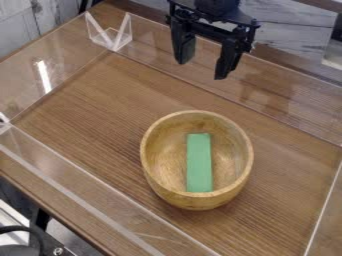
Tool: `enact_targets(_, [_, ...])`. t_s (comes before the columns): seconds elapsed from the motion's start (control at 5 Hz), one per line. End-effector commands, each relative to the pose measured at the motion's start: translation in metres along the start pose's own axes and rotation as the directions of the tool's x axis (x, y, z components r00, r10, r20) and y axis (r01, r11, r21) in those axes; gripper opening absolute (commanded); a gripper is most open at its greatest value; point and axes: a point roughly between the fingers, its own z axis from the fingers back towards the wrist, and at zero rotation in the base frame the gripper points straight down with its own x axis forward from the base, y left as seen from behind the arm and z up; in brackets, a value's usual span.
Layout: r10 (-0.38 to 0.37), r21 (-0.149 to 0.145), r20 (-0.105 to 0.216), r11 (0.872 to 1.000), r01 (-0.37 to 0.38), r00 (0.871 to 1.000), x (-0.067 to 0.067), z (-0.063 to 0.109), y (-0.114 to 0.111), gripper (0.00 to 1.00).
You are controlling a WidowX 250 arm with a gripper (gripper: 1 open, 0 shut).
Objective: Remove the green block from inside the brown bowl and put it on the table
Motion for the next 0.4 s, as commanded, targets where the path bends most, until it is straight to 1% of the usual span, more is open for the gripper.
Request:
enact_targets(0.0, [-0.020,-0.002,-0.010,1.000,0.020,1.000,-0.007,-0.005,0.001,1.00])
enact_targets(0.2, [0.045,-0.012,0.001,0.999,-0.045,0.999,-0.026,0.009,-0.010,1.00])
